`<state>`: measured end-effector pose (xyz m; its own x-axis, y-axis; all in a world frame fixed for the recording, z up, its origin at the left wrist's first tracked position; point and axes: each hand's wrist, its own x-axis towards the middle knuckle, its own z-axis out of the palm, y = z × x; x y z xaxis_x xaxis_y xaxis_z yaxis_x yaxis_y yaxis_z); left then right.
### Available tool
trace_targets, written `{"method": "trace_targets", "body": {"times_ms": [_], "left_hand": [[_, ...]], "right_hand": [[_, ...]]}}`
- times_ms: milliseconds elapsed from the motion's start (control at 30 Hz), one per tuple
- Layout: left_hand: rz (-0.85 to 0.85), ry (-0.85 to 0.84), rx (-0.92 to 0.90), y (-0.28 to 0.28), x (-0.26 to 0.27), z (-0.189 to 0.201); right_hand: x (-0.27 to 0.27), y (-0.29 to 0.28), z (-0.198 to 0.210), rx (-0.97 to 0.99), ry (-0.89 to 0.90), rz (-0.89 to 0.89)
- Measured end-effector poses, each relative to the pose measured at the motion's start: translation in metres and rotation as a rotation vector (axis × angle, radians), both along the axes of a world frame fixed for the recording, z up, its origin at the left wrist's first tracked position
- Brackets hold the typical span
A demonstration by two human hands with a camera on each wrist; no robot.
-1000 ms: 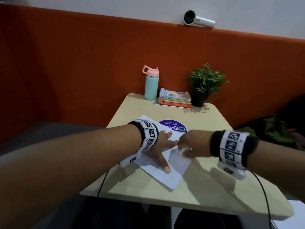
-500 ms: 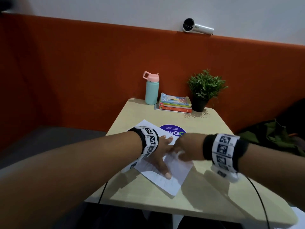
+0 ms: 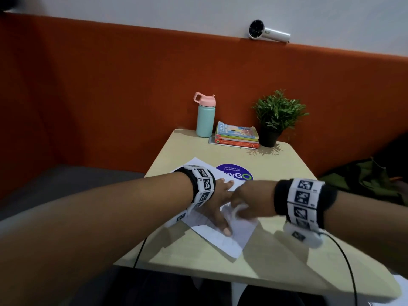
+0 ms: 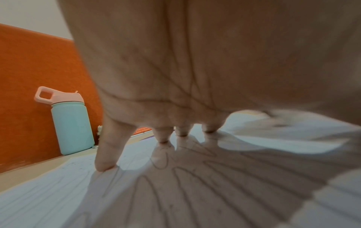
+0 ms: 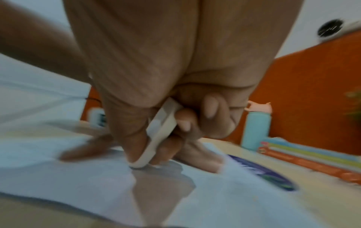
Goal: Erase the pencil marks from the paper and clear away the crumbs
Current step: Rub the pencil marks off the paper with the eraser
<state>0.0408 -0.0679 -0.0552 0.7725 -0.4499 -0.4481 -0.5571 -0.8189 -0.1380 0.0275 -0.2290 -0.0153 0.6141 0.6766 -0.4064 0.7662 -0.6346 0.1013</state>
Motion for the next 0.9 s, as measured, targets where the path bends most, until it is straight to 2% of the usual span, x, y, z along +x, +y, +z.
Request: {"method": "trace_targets", "body": {"times_ms": [133,267,333,467,633,800,900], "left_hand": [[0.029,0.046,0.008,0.004,-0.002,0.010],[0.027,0.067,0.076,0.016,-0.004,0.016],[0.026,0.064,0.075,0.019,-0.005,0.014],[0.031,0.062,0.059,0.019,-0.006,0.013],[0.025,0.055,0.077,0.018,-0.004,0.012],[0.034,0.061,0.044,0.019,-0.008,0.013],[0.029,0.068,0.041,0.019,-0.005,0.012]], "right_hand": [[0.036,-0.015,0.010,-0.075,-0.111,-0.132],[0.033,-0.015,0.007,-0.055,-0.116,-0.170],[0.021,-0.013,0.003,-0.024,-0.105,-0.145],[-0.008,-0.004,-0.005,0.040,0.026,-0.012],[0.028,-0.012,0.004,0.006,-0.110,-0.150],[-0.011,0.004,-0.003,0.013,0.053,-0.003],[0.012,0.000,0.005,-0.040,-0.050,-0.044]]}}
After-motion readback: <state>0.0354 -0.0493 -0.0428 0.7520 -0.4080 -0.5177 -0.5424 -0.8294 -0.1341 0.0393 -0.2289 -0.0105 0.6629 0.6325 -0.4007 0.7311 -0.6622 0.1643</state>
